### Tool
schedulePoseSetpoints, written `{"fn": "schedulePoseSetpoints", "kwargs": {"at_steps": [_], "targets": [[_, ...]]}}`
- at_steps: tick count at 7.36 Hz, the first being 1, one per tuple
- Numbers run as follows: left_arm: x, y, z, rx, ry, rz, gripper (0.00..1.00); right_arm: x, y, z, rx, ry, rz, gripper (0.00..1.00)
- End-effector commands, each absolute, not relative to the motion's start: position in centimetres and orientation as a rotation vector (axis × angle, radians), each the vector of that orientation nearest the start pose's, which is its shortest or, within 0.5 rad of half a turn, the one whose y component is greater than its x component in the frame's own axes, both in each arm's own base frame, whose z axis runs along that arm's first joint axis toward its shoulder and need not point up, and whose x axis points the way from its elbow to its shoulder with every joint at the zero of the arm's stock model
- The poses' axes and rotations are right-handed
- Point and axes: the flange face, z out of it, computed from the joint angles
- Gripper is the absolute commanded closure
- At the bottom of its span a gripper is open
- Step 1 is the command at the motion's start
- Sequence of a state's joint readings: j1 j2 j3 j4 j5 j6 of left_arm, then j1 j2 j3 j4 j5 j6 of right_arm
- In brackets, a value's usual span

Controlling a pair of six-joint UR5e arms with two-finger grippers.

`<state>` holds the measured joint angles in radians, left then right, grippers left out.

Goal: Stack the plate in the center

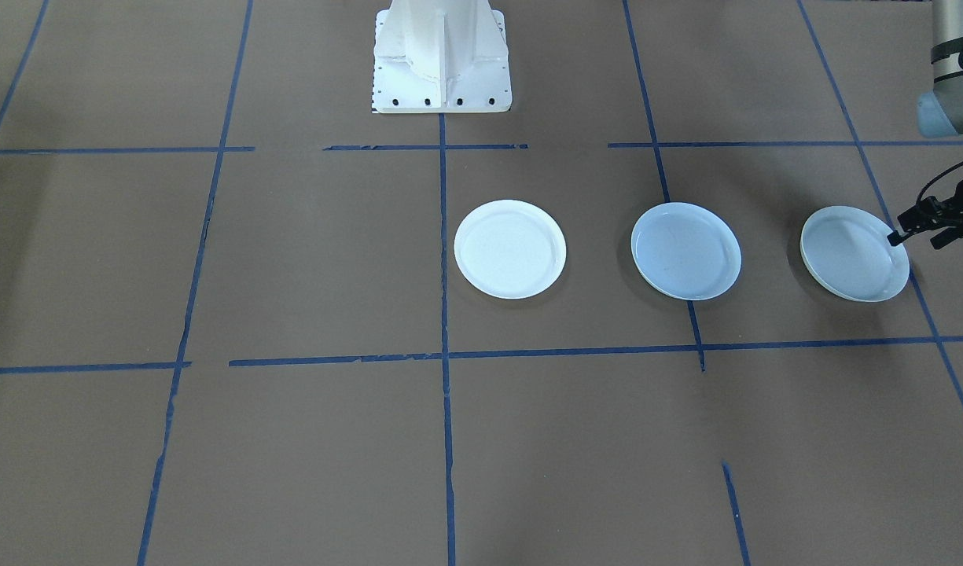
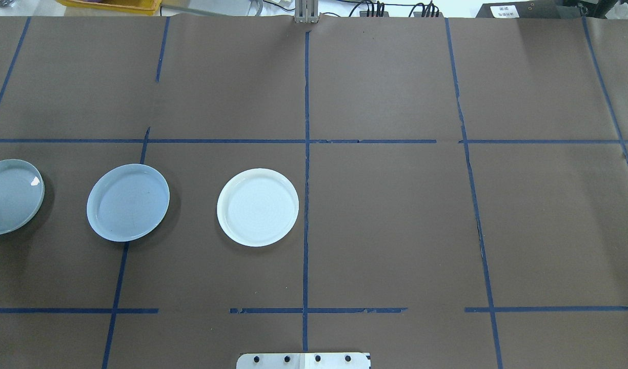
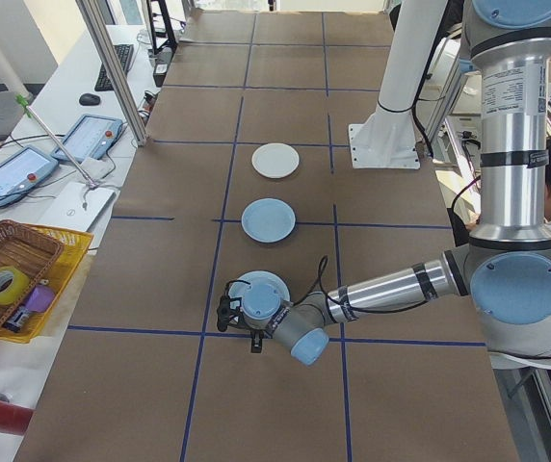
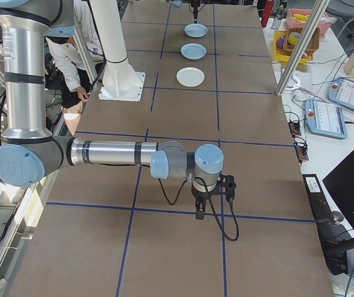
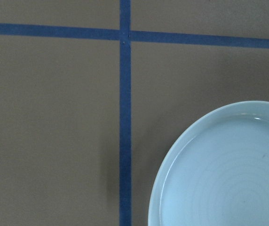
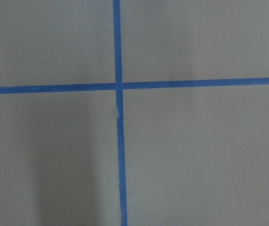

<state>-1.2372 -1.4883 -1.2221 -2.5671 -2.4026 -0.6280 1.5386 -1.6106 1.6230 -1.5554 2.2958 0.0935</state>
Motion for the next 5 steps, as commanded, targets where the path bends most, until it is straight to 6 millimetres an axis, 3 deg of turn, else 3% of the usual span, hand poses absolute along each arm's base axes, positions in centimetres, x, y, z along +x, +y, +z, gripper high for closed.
{"fn": "schedulePoseSetpoints", "kwargs": {"at_steps": [1, 2, 3, 4, 5], "targets": [[9.61, -43.39, 75.69, 0.079, 0.961, -0.032, 0.1, 5.18, -47.89, 65.41, -0.019, -0.726, 0.049, 0.0], [9.79, -43.47, 75.93, 0.073, 0.959, -0.032, 0.16, 5.18, -47.89, 65.41, -0.019, -0.726, 0.049, 0.0], [9.95, -43.4, 75.91, 0.066, 0.964, -0.029, 0.37, 5.19, -47.89, 65.42, -0.019, -0.724, 0.049, 0.0], [10.06, -43.45, 75.82, 0.065, 0.967, -0.027, 0.78, 5.18, -47.89, 65.41, -0.019, -0.726, 0.049, 0.0], [10.1, -43.53, 75.8, 0.06, 0.967, -0.03, 1.0, 5.18, -47.89, 65.41, -0.019, -0.726, 0.049, 0.0]]}}
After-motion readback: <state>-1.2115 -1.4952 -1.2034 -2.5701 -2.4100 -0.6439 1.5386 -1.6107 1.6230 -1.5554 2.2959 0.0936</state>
